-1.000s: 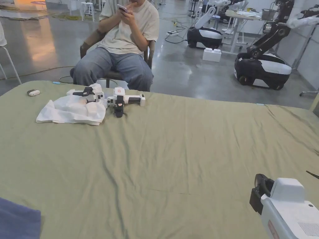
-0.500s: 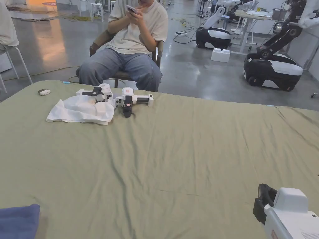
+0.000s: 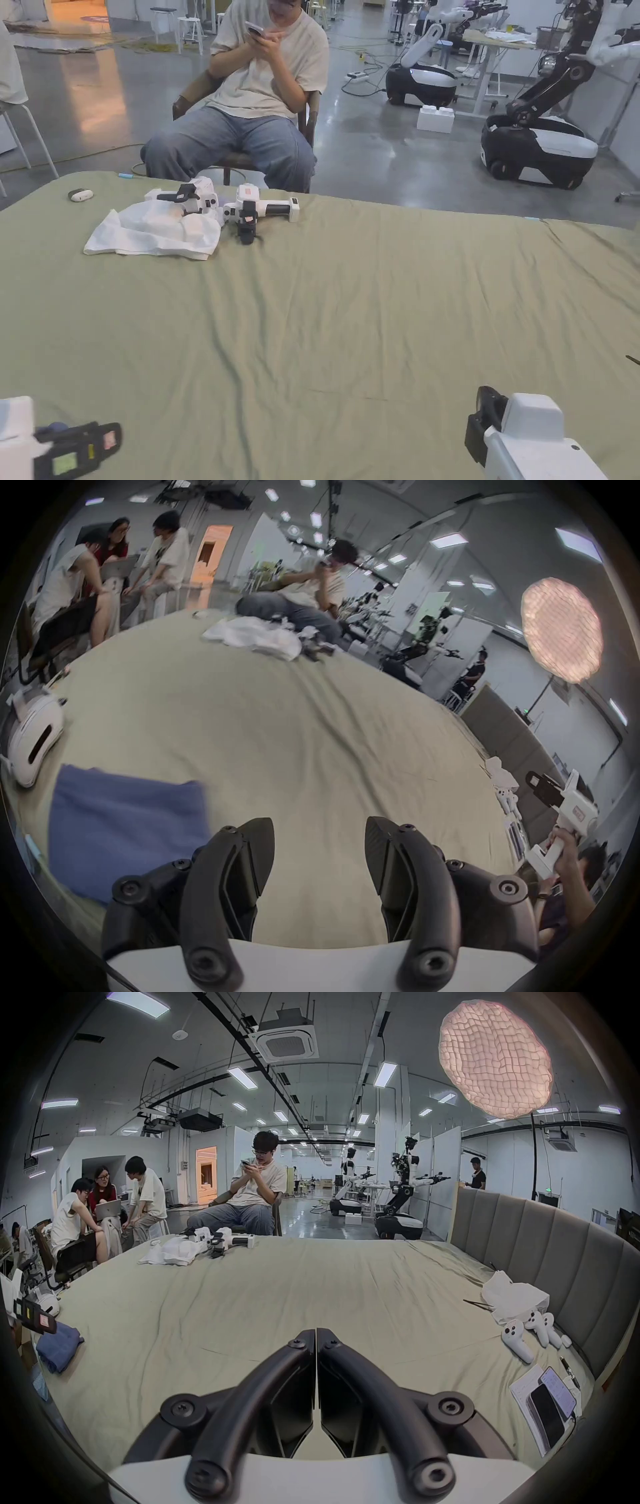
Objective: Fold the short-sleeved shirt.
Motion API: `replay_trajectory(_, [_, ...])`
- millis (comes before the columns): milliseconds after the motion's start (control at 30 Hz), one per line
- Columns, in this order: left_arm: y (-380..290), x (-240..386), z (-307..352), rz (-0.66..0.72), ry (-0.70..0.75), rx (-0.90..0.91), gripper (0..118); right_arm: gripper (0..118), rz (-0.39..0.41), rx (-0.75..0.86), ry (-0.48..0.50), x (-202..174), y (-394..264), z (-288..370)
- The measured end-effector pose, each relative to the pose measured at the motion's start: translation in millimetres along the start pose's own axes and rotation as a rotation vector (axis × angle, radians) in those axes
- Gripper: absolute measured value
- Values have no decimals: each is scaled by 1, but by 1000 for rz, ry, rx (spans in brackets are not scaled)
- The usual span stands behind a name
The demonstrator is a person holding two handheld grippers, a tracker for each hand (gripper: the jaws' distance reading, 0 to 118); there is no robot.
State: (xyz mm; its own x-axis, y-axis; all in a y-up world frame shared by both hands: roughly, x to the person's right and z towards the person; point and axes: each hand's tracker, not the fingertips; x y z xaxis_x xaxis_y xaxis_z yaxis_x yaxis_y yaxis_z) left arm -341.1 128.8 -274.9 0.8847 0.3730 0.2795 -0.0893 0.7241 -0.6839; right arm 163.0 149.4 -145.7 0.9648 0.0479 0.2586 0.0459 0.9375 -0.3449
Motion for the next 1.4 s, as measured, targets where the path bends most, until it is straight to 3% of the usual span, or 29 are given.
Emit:
replay_trajectory(167, [-9,69,-32,-111,87,168,52,0,-11,18,-3,-5,4,-1])
replay_trajectory(367, [-1,142,-41,-286,194,387,30,0,-21,64,-9,-9,17,1])
replay_trajectory(533, [2,178,-41,-325,232,472,0,0,-38,106,-21,-10,24,3])
replay_trajectory(1000, [0,204,-42,-356,251,506,0,0,-50,148,-65,-12,24,6])
replay_trajectory(1400, [-3,199,-38,-367,261,481,0,0,-39,142,-46,-16,23,9])
